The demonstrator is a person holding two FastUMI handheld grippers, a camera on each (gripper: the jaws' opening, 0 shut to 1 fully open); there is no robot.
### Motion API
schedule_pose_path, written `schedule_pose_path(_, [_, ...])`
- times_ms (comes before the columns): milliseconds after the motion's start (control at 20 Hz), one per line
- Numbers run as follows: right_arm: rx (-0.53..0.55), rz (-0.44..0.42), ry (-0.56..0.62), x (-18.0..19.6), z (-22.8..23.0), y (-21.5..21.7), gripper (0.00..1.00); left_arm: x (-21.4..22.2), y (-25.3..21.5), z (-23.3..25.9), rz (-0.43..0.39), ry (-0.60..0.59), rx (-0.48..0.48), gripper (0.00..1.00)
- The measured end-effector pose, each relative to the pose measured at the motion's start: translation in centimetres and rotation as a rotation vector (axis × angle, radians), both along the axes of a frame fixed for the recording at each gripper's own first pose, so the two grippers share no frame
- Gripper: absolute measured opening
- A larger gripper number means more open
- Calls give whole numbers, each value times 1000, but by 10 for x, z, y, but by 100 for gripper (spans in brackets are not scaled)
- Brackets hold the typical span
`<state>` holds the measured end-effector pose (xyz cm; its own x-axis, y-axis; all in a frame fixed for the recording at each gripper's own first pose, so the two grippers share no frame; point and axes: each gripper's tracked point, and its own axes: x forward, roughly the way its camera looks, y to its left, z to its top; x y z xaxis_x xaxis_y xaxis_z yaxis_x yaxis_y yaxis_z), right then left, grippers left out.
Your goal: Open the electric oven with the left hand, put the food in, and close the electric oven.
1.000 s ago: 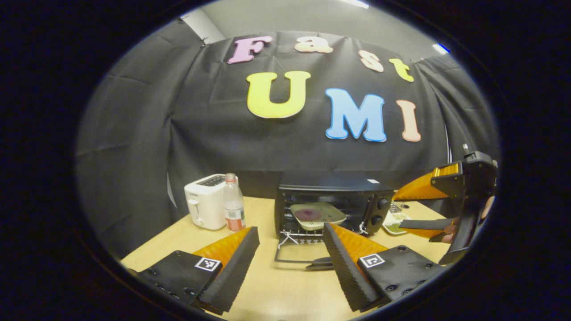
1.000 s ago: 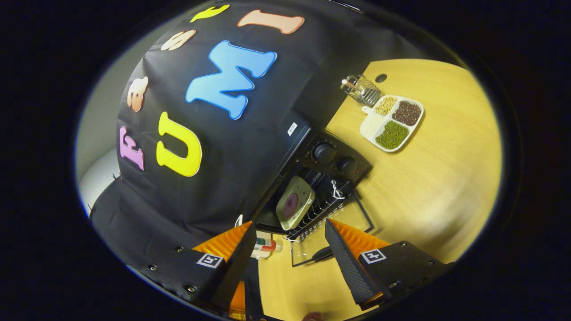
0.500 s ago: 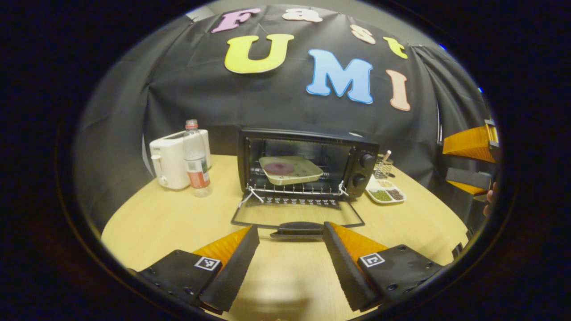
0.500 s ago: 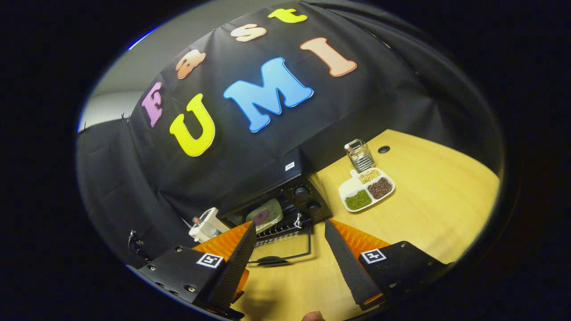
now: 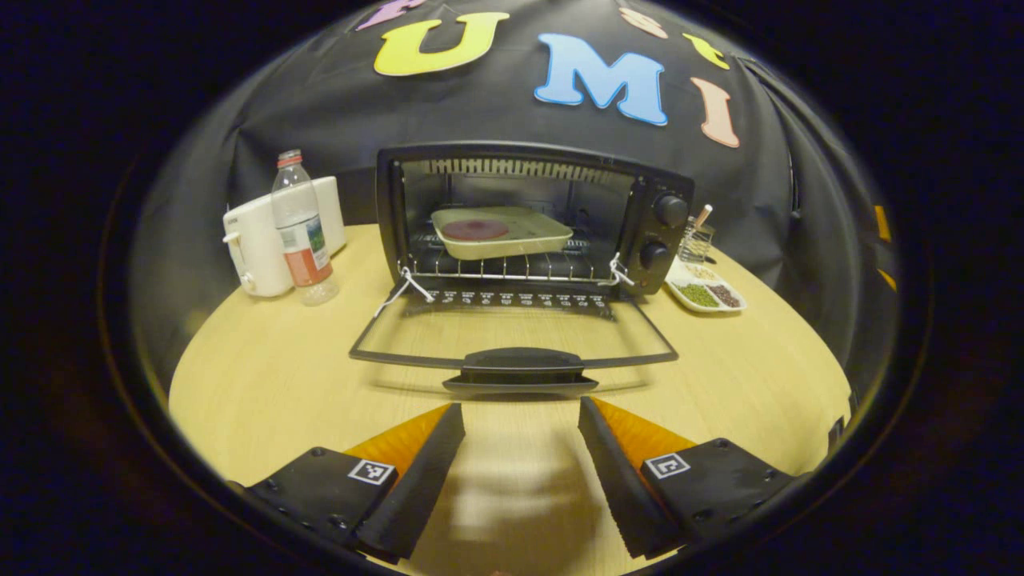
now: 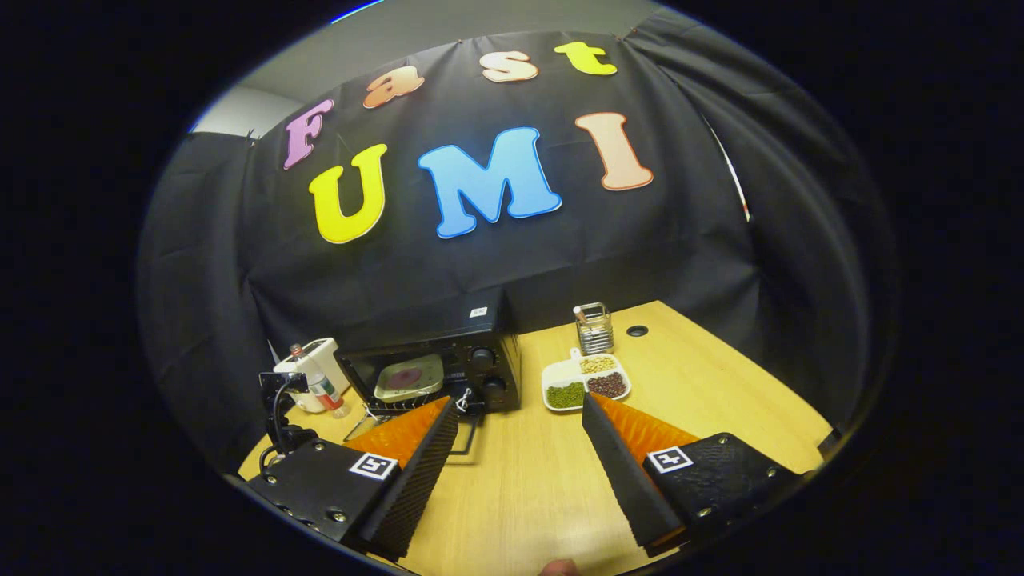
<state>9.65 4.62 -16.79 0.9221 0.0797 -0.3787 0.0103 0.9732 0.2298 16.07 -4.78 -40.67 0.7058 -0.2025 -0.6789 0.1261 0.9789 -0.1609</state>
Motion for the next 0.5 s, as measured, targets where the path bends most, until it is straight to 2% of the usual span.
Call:
schedule_pose_path(100, [-27,-14,-2,-5,4,-6,98,5,-1,-13,0,32,9,100])
schedule_pose_path(150, [-37,-25,-6,-6,7,-10,98,6,-1,-18,0,44,15,98])
schedule_pose_path(500, [-73,-77,-25,-8,17,-25,98,22,-4,-23,-20,19,97,100])
